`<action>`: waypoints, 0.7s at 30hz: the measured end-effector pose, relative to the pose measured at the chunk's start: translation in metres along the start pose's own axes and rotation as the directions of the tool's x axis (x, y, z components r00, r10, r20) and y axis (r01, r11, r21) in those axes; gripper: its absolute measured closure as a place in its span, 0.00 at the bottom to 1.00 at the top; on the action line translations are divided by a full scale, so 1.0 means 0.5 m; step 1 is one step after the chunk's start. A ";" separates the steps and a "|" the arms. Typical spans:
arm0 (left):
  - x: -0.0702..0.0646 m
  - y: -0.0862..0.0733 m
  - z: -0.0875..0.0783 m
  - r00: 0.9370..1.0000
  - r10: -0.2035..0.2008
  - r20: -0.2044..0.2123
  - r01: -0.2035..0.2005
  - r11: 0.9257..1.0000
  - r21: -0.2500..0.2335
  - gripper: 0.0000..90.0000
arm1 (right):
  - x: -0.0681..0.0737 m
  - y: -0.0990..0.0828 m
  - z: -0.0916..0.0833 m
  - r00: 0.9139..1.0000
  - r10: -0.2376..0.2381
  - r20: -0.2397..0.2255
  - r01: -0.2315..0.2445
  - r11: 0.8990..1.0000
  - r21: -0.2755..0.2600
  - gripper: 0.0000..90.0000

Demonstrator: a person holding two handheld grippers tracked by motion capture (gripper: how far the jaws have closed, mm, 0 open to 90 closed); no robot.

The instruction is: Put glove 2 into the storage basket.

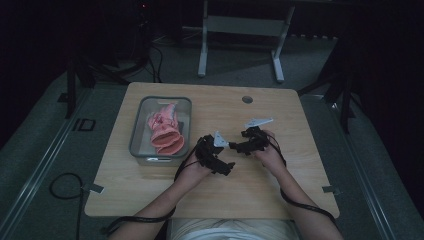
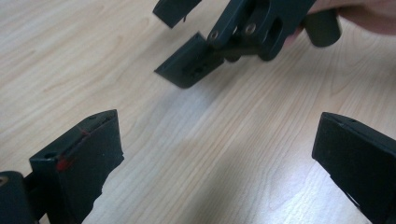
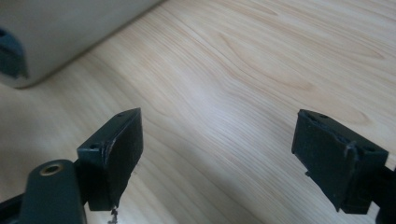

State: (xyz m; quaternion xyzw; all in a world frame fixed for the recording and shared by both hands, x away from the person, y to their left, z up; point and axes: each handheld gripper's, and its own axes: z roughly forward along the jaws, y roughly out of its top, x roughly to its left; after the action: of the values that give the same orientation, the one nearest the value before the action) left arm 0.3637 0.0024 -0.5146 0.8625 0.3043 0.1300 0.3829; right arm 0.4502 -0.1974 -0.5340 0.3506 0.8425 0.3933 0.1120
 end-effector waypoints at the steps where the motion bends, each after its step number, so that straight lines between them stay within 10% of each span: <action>1: -0.001 -0.004 0.004 1.000 -0.002 0.009 0.002 1.000 0.002 0.01 | -0.002 -0.003 0.000 1.000 0.005 0.003 -0.005 1.000 -0.001 0.18; 21: -0.028 -0.053 0.040 0.999 0.019 0.029 -0.019 1.000 0.000 0.01 | -0.014 -0.076 -0.017 0.999 0.000 0.034 0.001 1.000 -0.026 0.16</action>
State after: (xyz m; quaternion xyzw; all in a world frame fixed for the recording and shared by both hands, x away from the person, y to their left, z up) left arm 0.3504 -0.0041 -0.5475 0.8673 0.2905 0.1210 0.3857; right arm 0.4326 -0.2240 -0.5573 0.3554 0.8354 0.3984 0.1309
